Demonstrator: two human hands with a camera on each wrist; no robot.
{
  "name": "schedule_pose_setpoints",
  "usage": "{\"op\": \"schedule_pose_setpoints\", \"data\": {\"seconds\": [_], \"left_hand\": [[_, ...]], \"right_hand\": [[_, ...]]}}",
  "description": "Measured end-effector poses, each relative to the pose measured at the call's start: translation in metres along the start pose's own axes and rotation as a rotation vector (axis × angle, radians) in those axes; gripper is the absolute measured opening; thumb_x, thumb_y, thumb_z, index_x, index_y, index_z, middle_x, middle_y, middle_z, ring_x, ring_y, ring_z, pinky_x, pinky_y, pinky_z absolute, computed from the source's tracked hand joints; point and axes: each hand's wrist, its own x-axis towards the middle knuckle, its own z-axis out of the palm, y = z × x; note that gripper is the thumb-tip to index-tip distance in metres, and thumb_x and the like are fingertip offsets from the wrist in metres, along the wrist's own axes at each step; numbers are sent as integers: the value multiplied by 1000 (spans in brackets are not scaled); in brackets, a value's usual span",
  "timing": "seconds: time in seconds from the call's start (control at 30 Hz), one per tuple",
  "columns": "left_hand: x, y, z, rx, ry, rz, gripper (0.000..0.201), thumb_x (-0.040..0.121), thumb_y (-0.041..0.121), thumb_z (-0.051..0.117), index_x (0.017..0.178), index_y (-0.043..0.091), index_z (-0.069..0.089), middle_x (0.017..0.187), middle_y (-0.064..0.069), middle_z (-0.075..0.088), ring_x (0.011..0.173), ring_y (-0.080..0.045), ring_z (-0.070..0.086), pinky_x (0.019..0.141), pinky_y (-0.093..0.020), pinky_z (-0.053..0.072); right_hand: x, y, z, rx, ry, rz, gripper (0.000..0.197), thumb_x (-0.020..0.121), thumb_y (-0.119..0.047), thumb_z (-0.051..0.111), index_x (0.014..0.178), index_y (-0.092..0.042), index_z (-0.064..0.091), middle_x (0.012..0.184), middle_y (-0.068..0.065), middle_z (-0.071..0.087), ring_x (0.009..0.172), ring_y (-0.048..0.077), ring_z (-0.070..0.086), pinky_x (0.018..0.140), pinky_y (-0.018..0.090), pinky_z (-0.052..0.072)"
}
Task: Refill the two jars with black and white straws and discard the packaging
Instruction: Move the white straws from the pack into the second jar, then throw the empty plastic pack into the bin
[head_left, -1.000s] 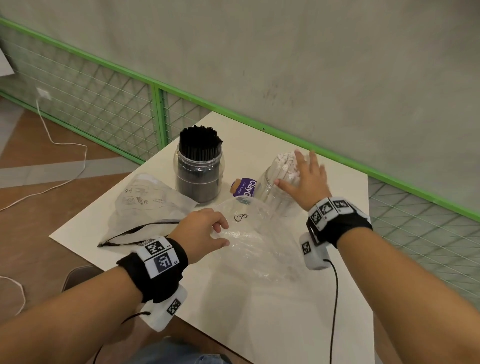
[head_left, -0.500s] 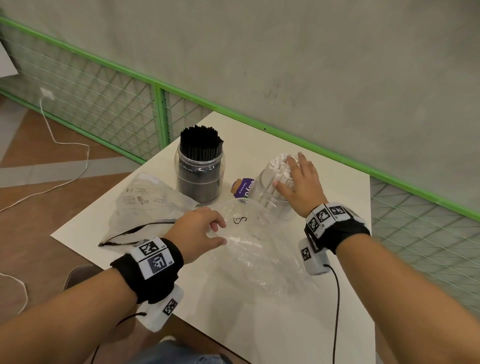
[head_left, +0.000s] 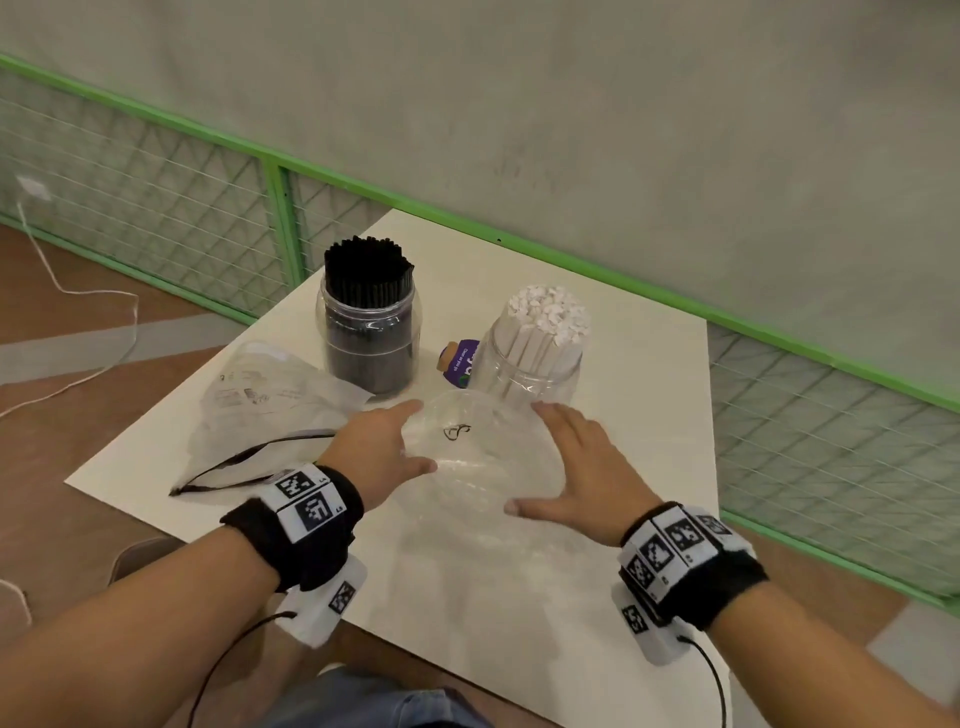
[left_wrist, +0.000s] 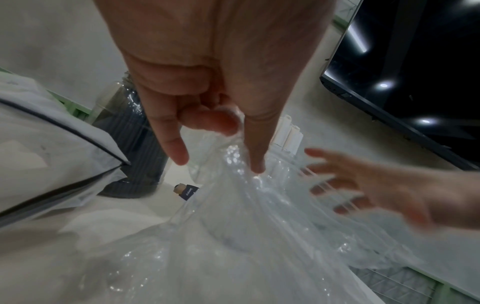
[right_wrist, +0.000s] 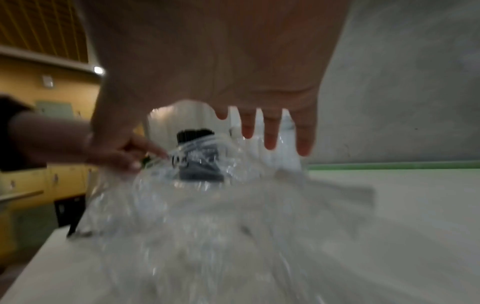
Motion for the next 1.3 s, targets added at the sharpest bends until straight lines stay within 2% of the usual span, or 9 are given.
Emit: {"op": "schedule_pose_setpoints", "data": {"seconds": [0.13,0.3,0.47,0.7,0.77,0.87,0.97,1.1,1.3], "left_hand": [[2,5,7,19,-3,-6,23,81,44,67,93,24,68,80,4,54,83,-16,55,71,-24,37],[-4,6,13,216,158,99,29,79,56,62,74,28,63,90,5,48,91,-15,46,79,-31,41],[-17,12,17,108,84,104,38,84,53,58,65,22,46,80,5,55,78,-17,54,67,-32,43],[-32,34,23,-774,-199,-175,38,91,59,39,110,26,44,108,4,61,94,-19,62,87,-38,46],[-34,39,20,-888,-268,-215,55,81,70,41,117,28,40,112,5,58,102,-20,60,93,-42,44],[-35,35,21,-868,-205,-224,57,74,65,62,112,28,40,116,-4,58,102,-24,61,83,-44,51],[-37,25,21,-870,-103,-222,30,88,38,62,103,18,44,111,-16,59,99,-37,62,78,-51,54],[-42,18,17,-945,-27,-188,17,94,29,53,108,20,48,109,-5,65,92,-24,65,68,-38,55],[-50,42,9,-1118,-162,0,33,96,17,48,128,15,52,118,-6,65,109,-23,62,88,-37,51]], "right_hand": [[-5,15,31,-148,-140,226,127,64,-55,79,148,-37,-15,140,3,40,122,24,44,92,42,48],[-1,26,39,120,90,429,65,91,-35,60,139,-21,18,72,-3,52,64,17,53,58,30,43],[-1,14,35,869,280,507,13,97,-13,43,105,-16,52,100,5,58,67,18,57,67,36,48],[-17,-40,38,594,248,105,24,97,-12,41,112,-30,37,83,-5,67,75,10,61,70,22,44],[-23,-50,43,485,125,-20,30,96,-20,47,121,-32,37,94,-14,63,90,7,60,90,28,41],[-29,-54,55,292,-131,-100,49,95,-22,51,139,-30,33,130,-11,51,126,6,43,114,41,3],[-30,-48,58,333,-13,-225,44,91,-16,57,133,-20,48,131,-2,51,122,11,46,114,33,24],[-24,-27,50,305,338,-19,75,77,-40,76,138,-26,36,134,1,30,124,14,35,109,32,34],[-14,-35,33,590,156,86,128,55,-44,89,143,-46,-4,155,-14,-2,134,-9,5,111,22,15]]}}
